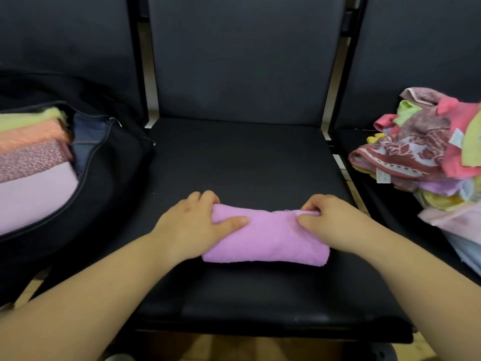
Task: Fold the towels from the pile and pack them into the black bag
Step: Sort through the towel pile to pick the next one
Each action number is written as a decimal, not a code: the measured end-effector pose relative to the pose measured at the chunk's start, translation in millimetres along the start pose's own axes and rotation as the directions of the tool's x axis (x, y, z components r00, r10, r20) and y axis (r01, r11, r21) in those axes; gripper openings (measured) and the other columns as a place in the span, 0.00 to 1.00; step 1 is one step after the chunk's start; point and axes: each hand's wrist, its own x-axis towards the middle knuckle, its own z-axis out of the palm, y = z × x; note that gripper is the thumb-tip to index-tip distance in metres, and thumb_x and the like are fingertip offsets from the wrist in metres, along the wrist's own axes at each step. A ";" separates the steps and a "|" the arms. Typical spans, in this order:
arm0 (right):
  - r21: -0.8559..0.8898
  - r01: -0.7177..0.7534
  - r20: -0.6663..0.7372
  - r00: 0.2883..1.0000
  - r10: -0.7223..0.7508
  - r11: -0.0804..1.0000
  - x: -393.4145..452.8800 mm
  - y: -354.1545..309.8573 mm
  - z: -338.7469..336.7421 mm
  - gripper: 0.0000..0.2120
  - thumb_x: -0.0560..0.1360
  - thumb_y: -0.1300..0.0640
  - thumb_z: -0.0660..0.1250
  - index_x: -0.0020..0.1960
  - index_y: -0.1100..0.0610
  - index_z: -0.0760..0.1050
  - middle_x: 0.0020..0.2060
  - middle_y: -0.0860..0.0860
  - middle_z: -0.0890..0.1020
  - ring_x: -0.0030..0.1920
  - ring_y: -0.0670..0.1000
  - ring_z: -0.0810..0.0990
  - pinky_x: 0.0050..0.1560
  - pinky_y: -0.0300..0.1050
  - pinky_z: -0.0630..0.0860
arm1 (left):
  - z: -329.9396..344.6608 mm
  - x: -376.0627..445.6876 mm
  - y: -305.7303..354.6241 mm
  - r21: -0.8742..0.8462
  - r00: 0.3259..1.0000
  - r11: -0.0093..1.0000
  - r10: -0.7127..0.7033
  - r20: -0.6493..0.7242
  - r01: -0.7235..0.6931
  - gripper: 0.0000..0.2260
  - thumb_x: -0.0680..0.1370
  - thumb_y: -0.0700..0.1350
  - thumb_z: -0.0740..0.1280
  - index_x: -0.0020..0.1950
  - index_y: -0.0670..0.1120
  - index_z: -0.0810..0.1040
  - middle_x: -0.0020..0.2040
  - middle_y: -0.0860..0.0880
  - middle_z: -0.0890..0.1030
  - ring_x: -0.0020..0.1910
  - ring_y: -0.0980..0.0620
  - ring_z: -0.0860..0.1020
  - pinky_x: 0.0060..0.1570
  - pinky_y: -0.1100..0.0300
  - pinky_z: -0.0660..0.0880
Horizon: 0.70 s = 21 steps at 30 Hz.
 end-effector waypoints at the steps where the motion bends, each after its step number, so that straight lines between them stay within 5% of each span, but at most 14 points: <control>1: -0.016 0.018 0.008 1.000 -0.018 1.000 -1.6 -2.0 -0.2 0.04 0.77 0.52 0.60 0.50 0.50 0.73 0.53 0.47 0.73 0.46 0.48 0.76 0.40 0.41 0.70 | 0.5 0.8 0.5 0.000 1.000 1.000 -0.001 0.017 0.001 0.29 0.70 0.72 0.56 0.60 0.52 0.70 0.55 0.53 0.70 0.53 0.54 0.71 0.52 0.59 0.67; 6: -0.049 0.164 0.065 0.985 -0.161 0.985 -7.4 -13.6 7.2 0.16 0.79 0.48 0.56 0.66 0.47 0.70 0.64 0.46 0.72 0.60 0.47 0.73 0.59 0.43 0.70 | -5.0 5.2 -2.8 -0.166 0.992 0.986 0.016 0.121 0.004 0.24 0.73 0.67 0.62 0.51 0.47 0.73 0.49 0.51 0.75 0.46 0.53 0.75 0.42 0.60 0.69; 9: -0.125 0.176 0.065 0.984 -0.169 0.977 -9.8 -19.1 10.5 0.29 0.72 0.30 0.58 0.66 0.45 0.68 0.61 0.44 0.74 0.59 0.47 0.73 0.59 0.44 0.70 | -8.1 1.1 -4.4 -0.261 0.988 0.965 0.052 0.145 -0.013 0.23 0.74 0.66 0.62 0.51 0.46 0.71 0.46 0.50 0.78 0.42 0.53 0.76 0.38 0.60 0.69; 14: -0.083 0.191 0.044 0.981 -0.188 0.978 -17.1 -24.6 16.1 0.32 0.59 0.22 0.59 0.54 0.42 0.71 0.51 0.41 0.76 0.52 0.43 0.74 0.54 0.43 0.73 | -12.1 -6.3 -3.0 -0.411 0.994 0.911 0.069 0.085 -0.028 0.19 0.75 0.65 0.61 0.52 0.49 0.69 0.45 0.52 0.77 0.42 0.55 0.76 0.37 0.61 0.69; 18: -0.048 0.325 -0.005 0.946 -0.326 0.945 -27.0 -37.9 18.3 0.46 0.56 0.20 0.58 0.68 0.42 0.65 0.59 0.37 0.71 0.61 0.42 0.69 0.64 0.43 0.68 | -18.9 -13.9 -5.7 -0.442 0.977 0.873 0.208 -0.040 -0.204 0.14 0.76 0.61 0.62 0.49 0.52 0.67 0.41 0.53 0.76 0.39 0.55 0.75 0.37 0.60 0.69; 21: 0.078 0.424 -0.067 0.905 -0.419 0.902 -32.3 -56.2 22.7 0.46 0.57 0.21 0.61 0.70 0.41 0.61 0.60 0.36 0.72 0.59 0.38 0.72 0.60 0.41 0.73 | -30.3 -25.9 -6.1 -0.411 0.930 0.835 0.345 -0.128 -0.366 0.11 0.76 0.60 0.63 0.47 0.54 0.65 0.38 0.52 0.76 0.37 0.55 0.74 0.38 0.58 0.72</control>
